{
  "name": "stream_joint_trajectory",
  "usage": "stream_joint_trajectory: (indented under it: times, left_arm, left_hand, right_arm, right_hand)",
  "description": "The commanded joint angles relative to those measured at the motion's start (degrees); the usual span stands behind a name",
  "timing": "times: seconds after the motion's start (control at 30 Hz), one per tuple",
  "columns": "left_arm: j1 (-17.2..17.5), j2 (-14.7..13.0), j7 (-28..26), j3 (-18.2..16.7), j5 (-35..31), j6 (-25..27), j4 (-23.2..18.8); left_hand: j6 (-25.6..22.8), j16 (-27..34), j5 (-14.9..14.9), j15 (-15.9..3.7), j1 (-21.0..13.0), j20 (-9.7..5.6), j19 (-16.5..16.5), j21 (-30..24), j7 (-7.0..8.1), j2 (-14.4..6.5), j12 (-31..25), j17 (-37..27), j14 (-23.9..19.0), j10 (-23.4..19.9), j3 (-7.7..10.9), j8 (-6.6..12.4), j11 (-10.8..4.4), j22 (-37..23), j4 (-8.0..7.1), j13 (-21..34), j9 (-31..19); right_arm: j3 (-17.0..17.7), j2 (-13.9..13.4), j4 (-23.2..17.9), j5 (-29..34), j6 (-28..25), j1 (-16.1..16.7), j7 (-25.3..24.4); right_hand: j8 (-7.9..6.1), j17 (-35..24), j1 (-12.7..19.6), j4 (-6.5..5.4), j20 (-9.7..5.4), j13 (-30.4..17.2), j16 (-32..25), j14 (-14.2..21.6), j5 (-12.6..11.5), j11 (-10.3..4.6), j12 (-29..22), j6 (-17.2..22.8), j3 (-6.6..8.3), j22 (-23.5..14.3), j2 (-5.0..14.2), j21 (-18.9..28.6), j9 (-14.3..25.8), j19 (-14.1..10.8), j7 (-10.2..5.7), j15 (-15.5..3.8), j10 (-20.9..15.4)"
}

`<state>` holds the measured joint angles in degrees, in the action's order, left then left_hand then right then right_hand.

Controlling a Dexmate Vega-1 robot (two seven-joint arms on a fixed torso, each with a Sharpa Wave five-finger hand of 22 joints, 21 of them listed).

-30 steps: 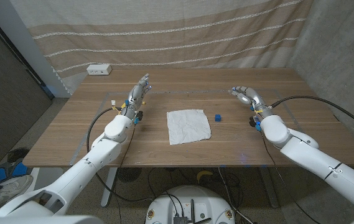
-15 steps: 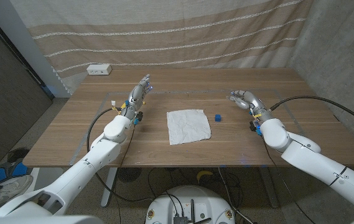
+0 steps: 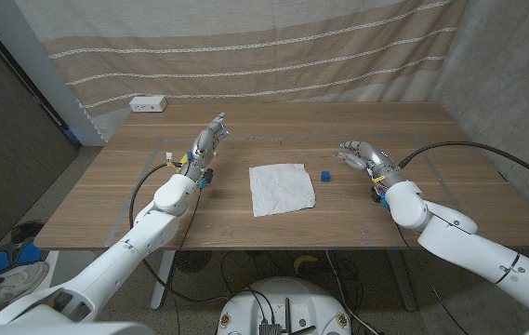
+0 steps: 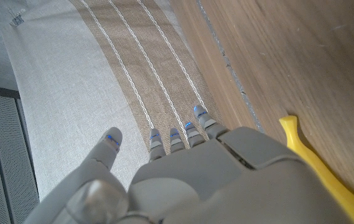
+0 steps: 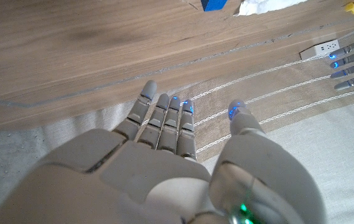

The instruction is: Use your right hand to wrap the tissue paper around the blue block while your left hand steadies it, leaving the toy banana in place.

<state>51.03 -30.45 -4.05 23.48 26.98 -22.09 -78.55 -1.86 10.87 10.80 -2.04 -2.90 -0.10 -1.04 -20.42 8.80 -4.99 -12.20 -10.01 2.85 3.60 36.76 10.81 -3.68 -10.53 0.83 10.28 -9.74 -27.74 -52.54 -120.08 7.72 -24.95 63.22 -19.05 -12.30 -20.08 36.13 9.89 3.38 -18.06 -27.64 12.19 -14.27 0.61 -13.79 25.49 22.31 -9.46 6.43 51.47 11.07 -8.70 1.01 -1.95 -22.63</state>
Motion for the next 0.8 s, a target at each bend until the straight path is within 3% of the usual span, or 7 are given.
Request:
stream_joint_trajectory:
  times: [0.03,0.6,0.8]
  left_arm:
    - [0.4,-0.2,0.7,-0.2,0.4,-0.3,-0.1]
    - [0.5,-0.6,1.5,-0.4,0.8,-0.5,0.1]
    - [0.7,-0.8,1.6,-0.5,1.0,-0.5,0.0]
  left_hand:
    - [-0.4,0.1,0.0,-2.73,-0.2,0.2,-0.2,0.0,0.11,-1.4,0.3,-0.1,-0.3,-0.5,0.33,-0.19,-0.05,-0.2,0.36,0.1,-0.1]
    - [-0.5,0.1,-0.1,-2.35,0.0,0.37,-0.2,0.1,0.11,-1.3,0.4,-0.2,-0.4,-0.5,0.4,-0.27,-0.09,-0.3,0.59,0.1,-0.1]
    - [-0.6,0.1,-0.1,-2.12,0.1,0.48,-0.2,0.2,0.1,-1.3,0.5,-0.2,-0.5,-0.5,0.42,-0.27,-0.13,-0.3,0.64,0.1,-0.1]
  right_arm:
    - [-3.5,-0.6,-2.1,5.3,-4.6,-1.4,2.2]
    - [-8.4,0.7,-2.4,11.8,-10.3,-4.1,5.7]
    - [-10.6,1.5,-2.3,15.0,-12.8,-5.4,6.5]
  right_hand:
    - [-0.27,-0.4,-0.2,0.1,-0.42,-0.1,-0.3,0.1,-0.4,-0.28,-0.3,0.6,0.33,-0.3,0.3,-0.2,0.2,-0.4,-0.15,-1.01,-0.3]
    - [-0.14,-0.7,1.5,0.38,-0.55,0.1,-0.4,-0.3,-0.9,-0.61,-0.1,0.8,0.72,-0.3,0.31,-0.8,0.2,-0.8,-1.18,-1.95,0.1]
    - [-0.16,-0.6,3.5,0.94,-0.7,0.3,-0.3,-0.6,-1.2,-1.16,0.0,1.1,1.24,-0.3,-0.04,-1.1,0.2,-1.2,-1.92,-2.27,0.4]
